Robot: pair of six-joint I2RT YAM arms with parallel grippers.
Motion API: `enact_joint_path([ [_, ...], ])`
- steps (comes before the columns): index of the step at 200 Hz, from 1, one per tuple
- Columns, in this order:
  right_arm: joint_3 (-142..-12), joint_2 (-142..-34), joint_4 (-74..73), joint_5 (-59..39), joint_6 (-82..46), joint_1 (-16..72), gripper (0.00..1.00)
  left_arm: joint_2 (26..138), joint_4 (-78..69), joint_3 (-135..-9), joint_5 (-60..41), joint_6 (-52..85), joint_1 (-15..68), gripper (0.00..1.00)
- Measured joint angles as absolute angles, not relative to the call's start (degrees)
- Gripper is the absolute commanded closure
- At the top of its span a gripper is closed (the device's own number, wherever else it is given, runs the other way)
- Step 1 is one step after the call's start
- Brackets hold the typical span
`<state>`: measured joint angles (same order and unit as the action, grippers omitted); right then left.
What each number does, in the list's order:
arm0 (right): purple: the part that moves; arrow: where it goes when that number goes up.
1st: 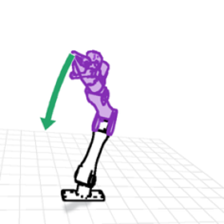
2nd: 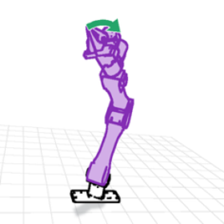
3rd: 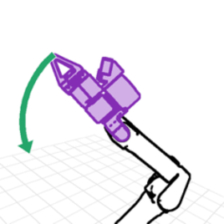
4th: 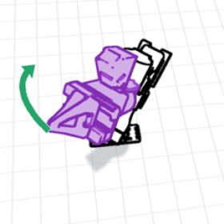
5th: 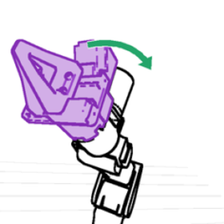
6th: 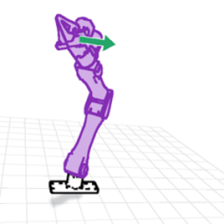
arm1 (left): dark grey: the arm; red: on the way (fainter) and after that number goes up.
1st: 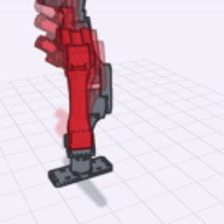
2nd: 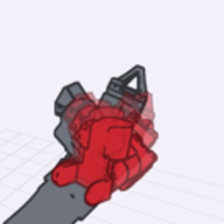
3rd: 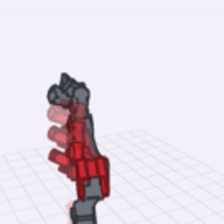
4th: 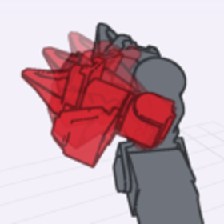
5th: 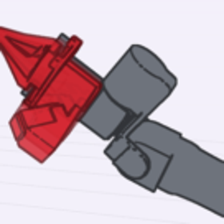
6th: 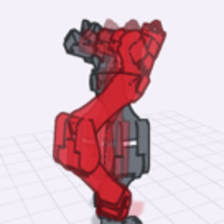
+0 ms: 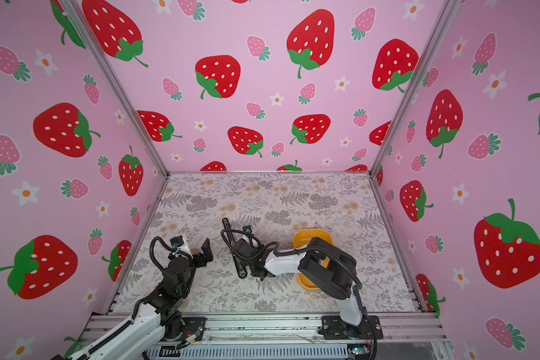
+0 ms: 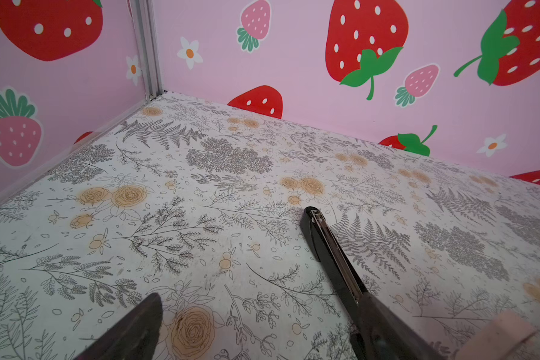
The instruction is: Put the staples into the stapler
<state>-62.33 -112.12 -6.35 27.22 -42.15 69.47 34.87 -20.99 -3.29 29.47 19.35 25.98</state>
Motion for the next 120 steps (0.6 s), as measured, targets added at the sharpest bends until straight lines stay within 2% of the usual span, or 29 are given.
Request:
enact_joint_path([
  [84, -62.41, -113.45, -5.34, 27.07, -42.26, 69.47, 0.50, 34.87, -21.02, -3.29, 29.36, 19.35, 25.98, 0.01],
  [120, -62.41, -113.38, -5.26, 27.03, -42.17, 69.47, 0.49, 34.87, -21.04, -3.29, 29.34, 19.35, 25.96, 0.01],
])
